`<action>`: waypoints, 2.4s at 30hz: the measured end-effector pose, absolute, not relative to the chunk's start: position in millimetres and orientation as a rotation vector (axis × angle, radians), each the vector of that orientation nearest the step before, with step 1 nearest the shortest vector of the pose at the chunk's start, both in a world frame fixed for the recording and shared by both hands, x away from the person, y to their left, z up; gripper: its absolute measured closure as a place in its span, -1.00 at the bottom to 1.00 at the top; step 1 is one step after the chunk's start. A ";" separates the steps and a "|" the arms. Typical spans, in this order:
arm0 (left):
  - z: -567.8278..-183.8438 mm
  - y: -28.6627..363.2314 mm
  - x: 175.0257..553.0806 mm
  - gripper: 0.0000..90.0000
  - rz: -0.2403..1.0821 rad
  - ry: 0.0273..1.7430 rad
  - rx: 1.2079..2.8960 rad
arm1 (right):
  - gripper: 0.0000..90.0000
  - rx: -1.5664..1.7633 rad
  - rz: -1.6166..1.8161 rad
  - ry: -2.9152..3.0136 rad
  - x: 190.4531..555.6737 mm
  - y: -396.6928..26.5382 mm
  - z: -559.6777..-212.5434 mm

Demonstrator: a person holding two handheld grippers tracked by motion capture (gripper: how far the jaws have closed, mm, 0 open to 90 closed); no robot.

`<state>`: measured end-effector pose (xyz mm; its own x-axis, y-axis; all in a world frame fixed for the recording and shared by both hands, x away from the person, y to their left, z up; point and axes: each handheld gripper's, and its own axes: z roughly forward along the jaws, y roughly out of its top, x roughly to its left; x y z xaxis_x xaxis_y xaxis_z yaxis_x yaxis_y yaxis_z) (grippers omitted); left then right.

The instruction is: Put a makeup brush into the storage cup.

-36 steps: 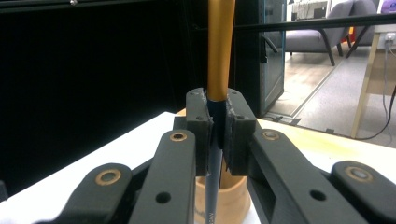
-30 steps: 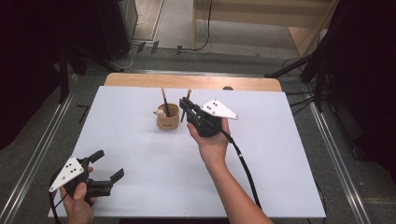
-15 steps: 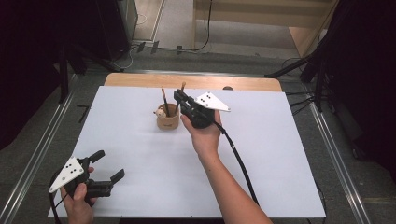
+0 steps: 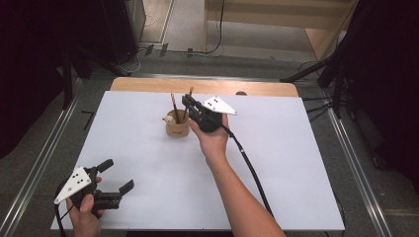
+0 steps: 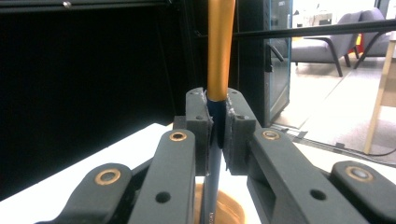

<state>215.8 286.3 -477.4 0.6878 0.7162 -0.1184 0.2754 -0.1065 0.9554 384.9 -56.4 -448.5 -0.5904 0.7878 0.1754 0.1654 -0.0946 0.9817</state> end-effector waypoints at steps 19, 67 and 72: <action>-477.2 285.9 215.5 -1.00 0.439 0.808 1.677 | 0.87 1.145 1.662 1.806 398.9 -47.7 -477.2; -478.1 283.1 215.0 -1.00 0.436 0.808 1.684 | -0.72 1.117 1.523 1.866 346.7 -93.5 -465.3; -478.1 282.7 215.0 -1.00 0.434 0.807 1.682 | -0.86 1.104 1.512 1.887 337.6 -104.9 -464.9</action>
